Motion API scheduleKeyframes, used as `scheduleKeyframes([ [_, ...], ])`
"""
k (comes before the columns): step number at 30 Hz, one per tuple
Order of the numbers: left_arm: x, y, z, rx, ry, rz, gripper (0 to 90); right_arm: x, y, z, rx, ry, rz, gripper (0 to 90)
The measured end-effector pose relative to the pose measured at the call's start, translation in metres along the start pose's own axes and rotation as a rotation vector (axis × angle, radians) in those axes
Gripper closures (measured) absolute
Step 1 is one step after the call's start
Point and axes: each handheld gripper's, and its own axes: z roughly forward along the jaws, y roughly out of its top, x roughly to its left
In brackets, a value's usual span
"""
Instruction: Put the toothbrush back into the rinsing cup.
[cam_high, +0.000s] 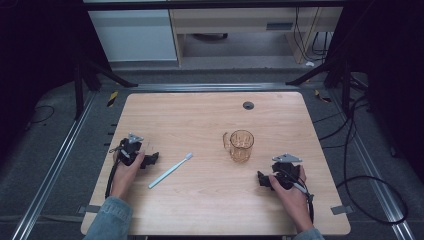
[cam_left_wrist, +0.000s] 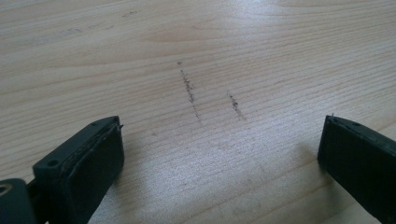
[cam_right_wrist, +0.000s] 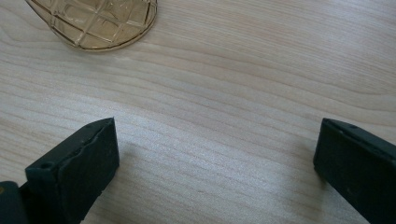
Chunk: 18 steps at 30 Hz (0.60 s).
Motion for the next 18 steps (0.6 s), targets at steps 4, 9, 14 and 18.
scheduleKeyframes([
  [4, 0.0, -0.001, -0.001, -0.007, -0.007, 0.009, 1.1, 0.0, 0.0, 0.0, 0.0, -0.002, 0.001, 0.5],
  [9, -0.003, -0.001, -0.009, -0.017, 0.004, 0.037, 3.0, 0.001, 0.0, 0.0, 0.002, -0.002, 0.006, 0.4],
  [14, -0.004, 0.002, -0.026, -0.074, 0.009, 0.042, 3.9, 0.0, 0.0, 0.0, 0.002, 0.0, 0.002, 0.4],
  [18, -0.004, 0.009, -0.04, -0.092, 0.002, 0.043, 4.6, -0.001, 0.001, 0.001, 0.002, 0.012, -0.013, 0.4],
])
